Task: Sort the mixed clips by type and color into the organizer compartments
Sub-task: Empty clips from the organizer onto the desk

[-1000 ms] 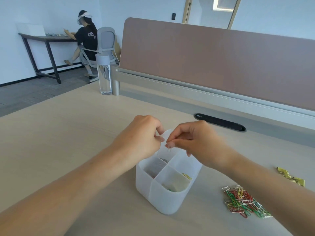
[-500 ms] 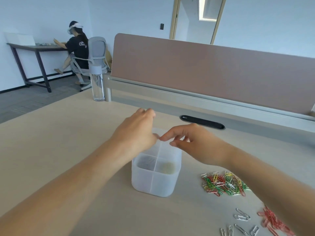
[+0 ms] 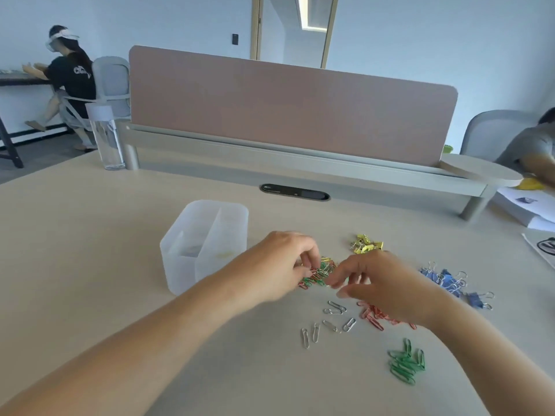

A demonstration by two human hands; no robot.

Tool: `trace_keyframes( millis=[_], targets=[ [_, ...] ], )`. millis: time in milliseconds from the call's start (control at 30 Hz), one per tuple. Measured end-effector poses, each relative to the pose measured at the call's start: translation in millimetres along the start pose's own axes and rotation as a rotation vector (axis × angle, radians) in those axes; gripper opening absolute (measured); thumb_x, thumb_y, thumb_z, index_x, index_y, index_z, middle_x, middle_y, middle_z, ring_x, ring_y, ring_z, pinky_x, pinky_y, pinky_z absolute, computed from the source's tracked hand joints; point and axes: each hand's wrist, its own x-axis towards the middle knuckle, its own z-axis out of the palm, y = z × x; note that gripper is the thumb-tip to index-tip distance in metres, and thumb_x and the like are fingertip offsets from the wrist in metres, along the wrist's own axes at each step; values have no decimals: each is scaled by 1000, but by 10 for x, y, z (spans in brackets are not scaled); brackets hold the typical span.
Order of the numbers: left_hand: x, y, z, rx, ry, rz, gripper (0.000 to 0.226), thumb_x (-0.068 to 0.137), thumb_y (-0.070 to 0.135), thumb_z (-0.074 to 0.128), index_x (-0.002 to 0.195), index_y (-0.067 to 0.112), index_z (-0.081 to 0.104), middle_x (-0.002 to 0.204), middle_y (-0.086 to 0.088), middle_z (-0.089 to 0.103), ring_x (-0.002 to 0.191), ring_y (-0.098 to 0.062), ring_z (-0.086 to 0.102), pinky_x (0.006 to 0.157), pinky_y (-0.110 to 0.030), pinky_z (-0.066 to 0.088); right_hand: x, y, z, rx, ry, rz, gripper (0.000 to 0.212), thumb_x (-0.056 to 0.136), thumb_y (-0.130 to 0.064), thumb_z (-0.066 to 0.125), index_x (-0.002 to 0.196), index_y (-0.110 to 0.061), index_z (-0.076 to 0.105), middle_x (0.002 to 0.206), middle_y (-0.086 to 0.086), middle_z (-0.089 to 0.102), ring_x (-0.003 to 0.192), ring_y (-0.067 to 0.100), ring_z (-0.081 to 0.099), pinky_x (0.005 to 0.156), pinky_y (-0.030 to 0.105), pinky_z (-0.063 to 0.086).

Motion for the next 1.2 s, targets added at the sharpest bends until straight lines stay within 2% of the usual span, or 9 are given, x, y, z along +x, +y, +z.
trace_keyframes(
  millis=[100, 200, 300, 433, 600, 767, 933, 1067, 1200],
  targets=[
    [-29, -43, 126, -17, -135, 12, 20, 90, 12, 62, 91, 31, 68, 94, 15, 62, 79, -5, 57, 70, -18, 46, -139, 218, 64, 20, 13, 28, 24, 83, -22, 75, 92, -43, 71, 88, -23, 66, 84, -2, 56, 70, 9, 43],
    [-71, -97, 206, -33, -256, 7, 30, 92, 7, 58, 94, 35, 70, 90, 19, 55, 81, -1, 55, 72, -16, 43, -224, 378, 92, 33, 6, 39, 30, 81, -25, 77, 99, -48, 69, 103, -19, 62, 94, 0, 55, 84, 14, 44],
    [-113, -133, 203, -60, -372, 17, 38, 91, 4, 59, 102, 37, 72, 95, 18, 54, 85, 2, 55, 78, -14, 45, -241, 473, 111, -78, -56, 38, 41, 81, -31, 76, 113, -53, 63, 115, -27, 50, 111, -3, 38, 97, 23, 32],
    [-150, -161, 152, -124, -466, 30, 30, 83, 11, 74, 102, 34, 74, 104, 12, 55, 86, 5, 55, 77, -10, 44, -222, 534, 167, -117, -109, 27, 41, 76, -50, 74, 114, -58, 61, 109, -28, 45, 106, -9, 24, 89, 23, 22],
    [-155, -125, 288, -202, -384, 28, 17, 76, 17, 82, 89, 24, 76, 91, 10, 60, 80, -9, 59, 75, -27, 51, -155, 566, 288, -95, -4, -22, 33, 63, -66, 64, 95, -64, 62, 103, -22, 51, 101, 1, 31, 86, 15, 19],
    [-145, -120, 423, -211, -295, 46, 23, 75, 24, 84, 94, 31, 73, 84, 22, 58, 67, 0, 50, 62, -12, 38, -121, 562, 346, -101, 56, -44, 26, 57, -73, 55, 83, -70, 57, 96, -21, 53, 100, 4, 34, 92, 29, 23],
    [-149, -133, 500, -193, -235, 87, 28, 76, 31, 82, 103, 36, 76, 90, 13, 53, 70, 1, 48, 65, -9, 34, -111, 567, 423, -67, 146, -87, 18, 56, -78, 50, 72, -73, 57, 88, -20, 55, 97, -2, 37, 88, 19, 19],
    [-136, -113, 515, -170, -162, 105, 18, 75, 30, 83, 92, 32, 79, 86, 11, 59, 69, -5, 52, 61, -13, 35, -95, 539, 472, -11, 201, -92, 20, 58, -75, 58, 75, -65, 65, 85, -19, 57, 95, -1, 41, 92, 21, 19],
    [-148, -86, 507, -171, -143, 110, 13, 75, 30, 83, 87, 31, 80, 85, 12, 59, 70, -6, 53, 61, -15, 38, -95, 497, 471, 17, 191, -70, 10, 67, -56, 76, 74, -58, 69, 87, -21, 60, 95, -1, 44, 91, 18, 19]
  ],
)
